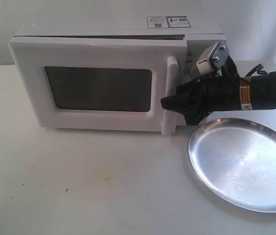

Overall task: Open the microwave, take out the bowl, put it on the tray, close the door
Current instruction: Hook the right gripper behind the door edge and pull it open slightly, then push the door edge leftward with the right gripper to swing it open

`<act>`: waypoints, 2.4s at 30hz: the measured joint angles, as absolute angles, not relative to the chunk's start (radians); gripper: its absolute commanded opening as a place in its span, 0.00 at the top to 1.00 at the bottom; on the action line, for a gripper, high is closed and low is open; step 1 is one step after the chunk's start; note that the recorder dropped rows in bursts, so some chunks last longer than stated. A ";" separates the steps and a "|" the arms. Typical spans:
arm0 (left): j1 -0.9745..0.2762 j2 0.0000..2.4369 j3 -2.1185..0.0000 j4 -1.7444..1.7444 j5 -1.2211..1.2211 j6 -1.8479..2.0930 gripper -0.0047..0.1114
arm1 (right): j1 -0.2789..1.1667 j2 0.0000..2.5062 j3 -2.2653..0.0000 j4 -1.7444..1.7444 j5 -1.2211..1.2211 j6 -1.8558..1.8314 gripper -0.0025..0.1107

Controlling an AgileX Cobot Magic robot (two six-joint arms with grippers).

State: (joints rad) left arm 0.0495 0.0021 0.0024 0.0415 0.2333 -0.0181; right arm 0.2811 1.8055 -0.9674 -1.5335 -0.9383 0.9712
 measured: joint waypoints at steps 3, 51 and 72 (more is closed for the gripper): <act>0.050 0.002 0.002 0.041 0.233 -0.018 0.96 | 0.333 1.778 -0.964 -1.712 -0.946 1.060 0.59; 0.050 0.002 0.002 0.041 0.233 -0.018 0.96 | 0.310 1.500 -0.996 -1.746 -0.485 1.307 0.98; 0.050 0.002 0.002 0.041 0.233 -0.018 0.96 | 0.265 1.437 -0.979 -1.784 -0.919 1.093 0.98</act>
